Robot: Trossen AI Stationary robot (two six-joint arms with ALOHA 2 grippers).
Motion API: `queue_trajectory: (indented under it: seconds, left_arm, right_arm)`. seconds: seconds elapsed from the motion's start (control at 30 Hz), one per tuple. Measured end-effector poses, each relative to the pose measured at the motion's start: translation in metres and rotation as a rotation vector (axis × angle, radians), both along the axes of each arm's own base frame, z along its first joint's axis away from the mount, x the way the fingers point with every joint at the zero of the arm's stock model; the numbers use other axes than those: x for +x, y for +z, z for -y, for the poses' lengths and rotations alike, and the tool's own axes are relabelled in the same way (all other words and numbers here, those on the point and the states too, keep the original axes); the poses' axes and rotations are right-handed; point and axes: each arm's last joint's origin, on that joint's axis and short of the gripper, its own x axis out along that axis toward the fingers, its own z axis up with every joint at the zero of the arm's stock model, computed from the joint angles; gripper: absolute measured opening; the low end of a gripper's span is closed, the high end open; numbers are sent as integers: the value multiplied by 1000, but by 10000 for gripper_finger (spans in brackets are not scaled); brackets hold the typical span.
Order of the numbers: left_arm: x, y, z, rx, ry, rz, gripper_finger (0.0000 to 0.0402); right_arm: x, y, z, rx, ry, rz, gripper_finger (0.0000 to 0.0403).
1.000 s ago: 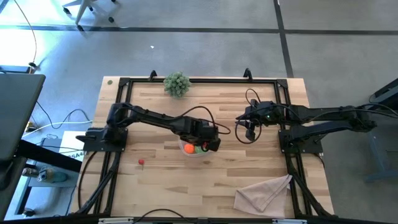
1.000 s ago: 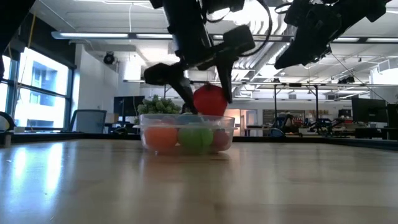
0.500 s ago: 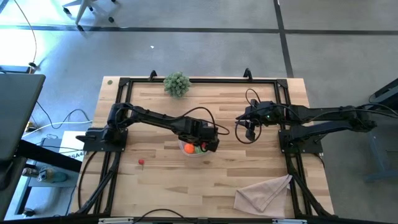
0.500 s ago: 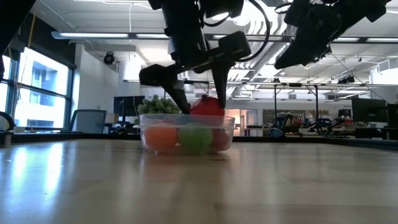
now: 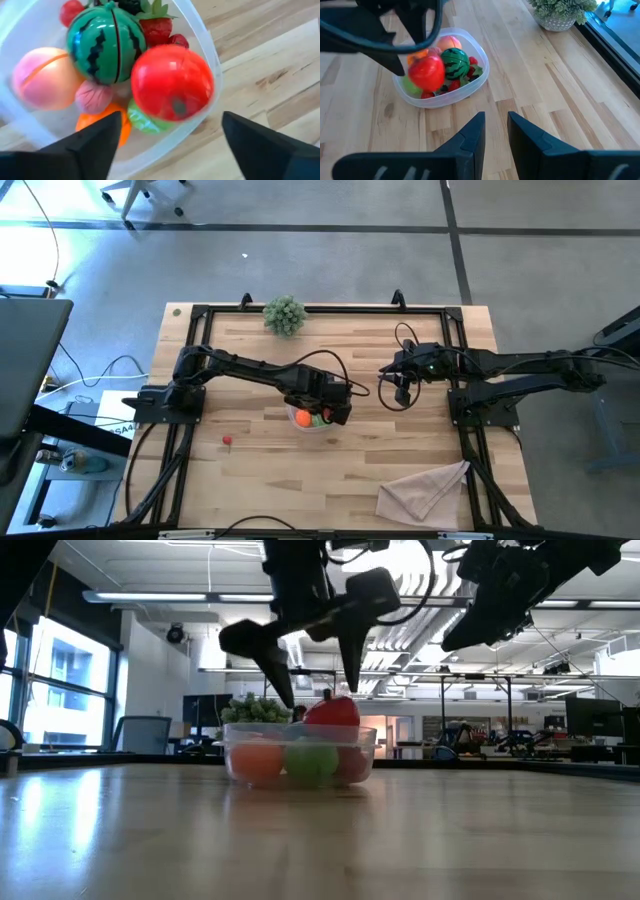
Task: Pick and placing Produce into tupperware
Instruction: Put the apple into the transparent bin, then put the cherry into the transparent bin
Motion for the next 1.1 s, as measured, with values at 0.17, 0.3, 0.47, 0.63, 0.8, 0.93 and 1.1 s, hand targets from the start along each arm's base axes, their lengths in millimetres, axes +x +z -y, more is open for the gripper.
queue_trajectory:
  seconds: [0.17,0.3,0.47,0.63,0.8,0.93,1.1]
  left_arm:
    - [-1,16,0,5,2,-25,392]
    - [-4,24,0,8,12,-50,390]
    - [-16,35,0,-16,111,-166,397]
    - [-38,37,1,-24,410,-365,396]
    - [-54,39,1,-11,486,-400,397]
    - [-73,50,3,-52,469,-399,396]
    - [-118,60,5,-21,566,-365,395]
  right_arm:
    - [0,0,0,0,0,0,71]
    - [0,0,0,0,0,0,71]
    - [0,0,0,0,0,-1,71]
    - [0,0,0,0,0,0,71]
    - [0,0,0,0,0,0,71]
    - [0,0,0,0,0,2,71]
    - [0,0,0,0,0,-1,71]
